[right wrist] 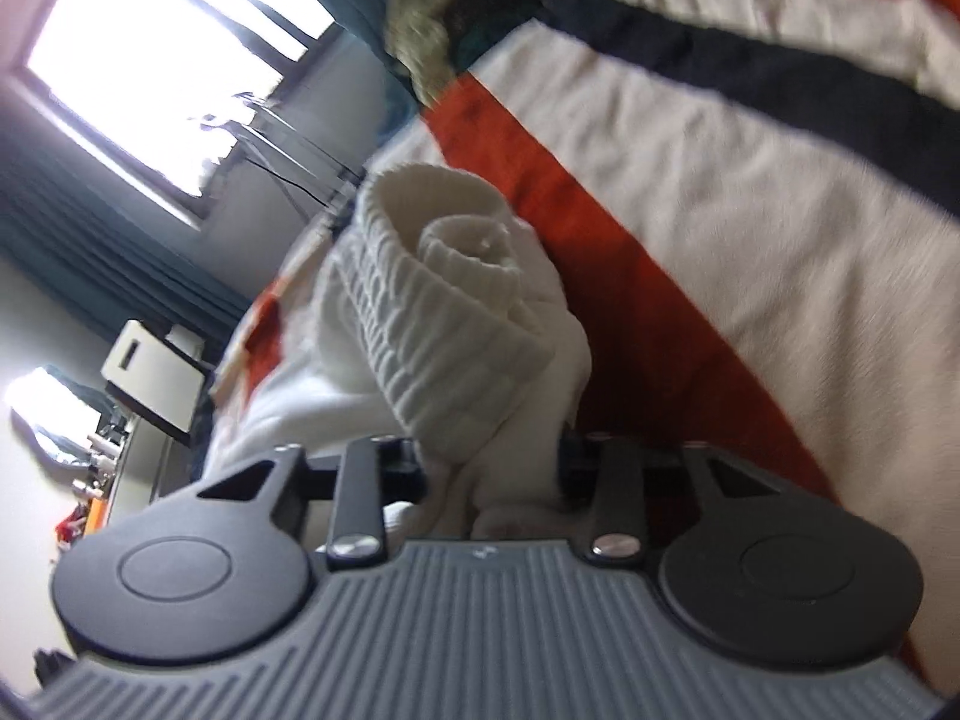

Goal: Fold clothes

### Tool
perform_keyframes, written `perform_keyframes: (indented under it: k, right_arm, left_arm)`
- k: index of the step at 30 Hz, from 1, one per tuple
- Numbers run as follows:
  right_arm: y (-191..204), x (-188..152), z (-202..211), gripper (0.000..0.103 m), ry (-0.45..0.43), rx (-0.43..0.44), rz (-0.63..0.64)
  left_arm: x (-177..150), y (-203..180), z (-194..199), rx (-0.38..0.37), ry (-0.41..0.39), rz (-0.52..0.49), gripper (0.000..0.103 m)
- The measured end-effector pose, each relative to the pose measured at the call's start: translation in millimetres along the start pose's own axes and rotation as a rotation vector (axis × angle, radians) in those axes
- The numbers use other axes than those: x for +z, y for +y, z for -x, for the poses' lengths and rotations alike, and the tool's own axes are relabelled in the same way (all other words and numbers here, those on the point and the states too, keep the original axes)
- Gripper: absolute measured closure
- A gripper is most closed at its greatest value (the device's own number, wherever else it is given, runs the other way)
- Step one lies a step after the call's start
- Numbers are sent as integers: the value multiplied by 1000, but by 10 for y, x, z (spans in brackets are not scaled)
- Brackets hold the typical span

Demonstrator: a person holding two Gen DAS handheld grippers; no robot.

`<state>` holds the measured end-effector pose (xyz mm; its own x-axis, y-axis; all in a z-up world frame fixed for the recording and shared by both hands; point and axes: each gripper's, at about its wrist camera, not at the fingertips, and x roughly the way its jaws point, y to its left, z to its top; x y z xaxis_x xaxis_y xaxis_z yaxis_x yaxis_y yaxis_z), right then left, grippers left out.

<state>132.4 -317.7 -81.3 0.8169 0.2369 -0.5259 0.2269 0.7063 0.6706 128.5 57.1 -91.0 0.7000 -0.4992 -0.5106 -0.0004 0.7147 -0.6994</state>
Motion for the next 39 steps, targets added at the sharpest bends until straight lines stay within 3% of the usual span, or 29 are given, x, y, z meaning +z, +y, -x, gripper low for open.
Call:
perform_keyframes:
  k: [7, 13, 17, 22, 28, 32, 37, 39]
  right_arm:
    - [46, 193, 944, 68, -138, 64, 71]
    - [-137, 898, 1393, 68, -207, 65, 56]
    - [-384, 1525, 1356, 68, -244, 28, 11]
    - [-704, 2316, 1016, 68, -288, -33, -20]
    - [-1138, 2987, 452, 68, -302, -79, -102]
    - [-1526, 2926, 134, 67, -311, -101, -152]
    - [-2025, 2294, -2, 60, -263, -126, -181]
    - [-2189, 2028, -18, 57, -250, -131, -208]
  left_arm:
    - [-109, -460, 232, -172, 41, 13, 65]
    - [-225, -1356, 4, -230, 77, -38, 65]
    - [-141, -2017, -570, -221, 97, -49, 65]
    - [75, -2722, -1563, -206, 122, -66, 66]
    - [381, -3155, -2749, -194, 173, -30, 66]
    - [311, -3060, -3337, -188, 198, -100, 65]
    - [-97, -2533, -3615, -200, 232, -212, 62]
    - [-261, -2428, -3578, -179, 206, -291, 53]
